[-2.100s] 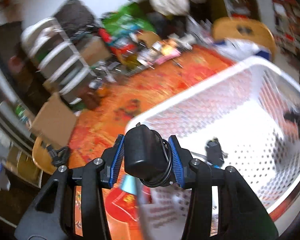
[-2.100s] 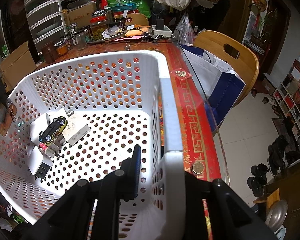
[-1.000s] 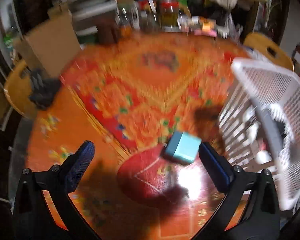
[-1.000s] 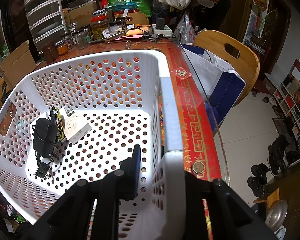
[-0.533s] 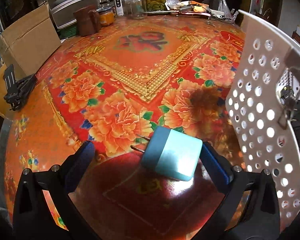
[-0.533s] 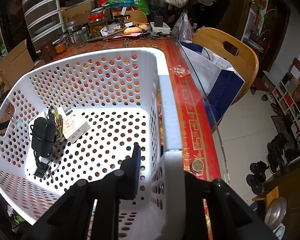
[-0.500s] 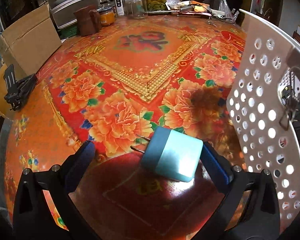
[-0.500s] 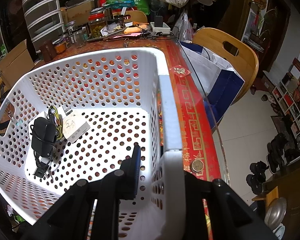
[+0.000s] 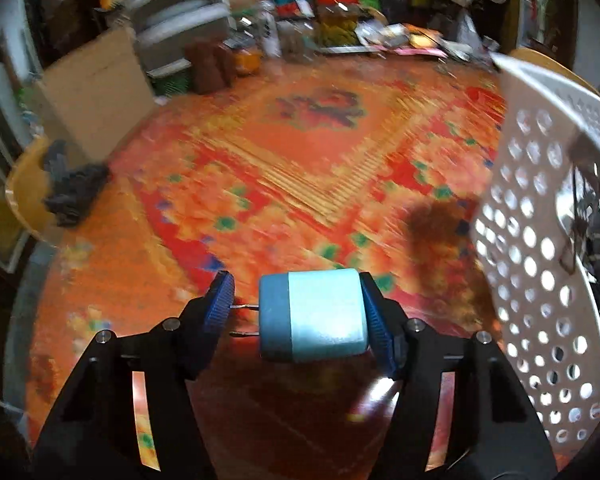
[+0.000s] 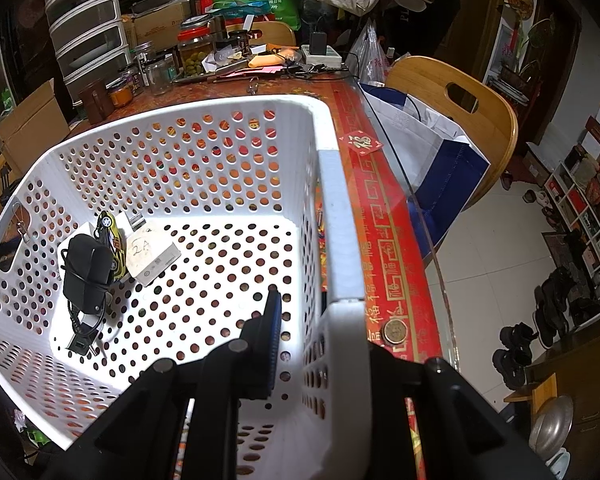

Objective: Organize rigid objects
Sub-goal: 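Carry the light blue charger into the basket and release it with the left tool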

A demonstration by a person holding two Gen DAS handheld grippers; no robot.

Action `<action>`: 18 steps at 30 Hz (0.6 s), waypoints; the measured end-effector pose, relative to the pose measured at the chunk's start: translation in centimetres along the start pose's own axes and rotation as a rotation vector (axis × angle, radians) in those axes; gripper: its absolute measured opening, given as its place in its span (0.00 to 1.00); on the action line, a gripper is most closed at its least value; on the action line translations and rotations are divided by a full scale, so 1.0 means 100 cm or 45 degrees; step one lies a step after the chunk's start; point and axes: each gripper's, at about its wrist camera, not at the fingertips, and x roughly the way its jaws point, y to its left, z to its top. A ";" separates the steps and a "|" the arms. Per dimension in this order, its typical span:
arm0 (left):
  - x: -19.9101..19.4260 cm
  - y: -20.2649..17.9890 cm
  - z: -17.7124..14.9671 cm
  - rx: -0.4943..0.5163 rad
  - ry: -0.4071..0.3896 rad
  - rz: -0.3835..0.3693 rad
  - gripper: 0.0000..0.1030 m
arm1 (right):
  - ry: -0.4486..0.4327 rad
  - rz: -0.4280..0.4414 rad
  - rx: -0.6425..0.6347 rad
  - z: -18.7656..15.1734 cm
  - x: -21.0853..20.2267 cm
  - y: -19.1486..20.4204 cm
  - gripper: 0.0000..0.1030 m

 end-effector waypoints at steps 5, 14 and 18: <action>-0.016 0.020 0.013 0.005 -0.113 0.291 0.58 | 0.001 -0.001 -0.005 0.000 0.000 0.000 0.17; -0.035 0.055 0.034 -0.068 -0.136 0.402 0.58 | -0.001 0.002 -0.007 0.000 -0.001 0.001 0.17; -0.055 0.048 0.043 -0.052 -0.173 0.371 0.58 | -0.002 0.003 -0.006 0.000 -0.001 0.001 0.17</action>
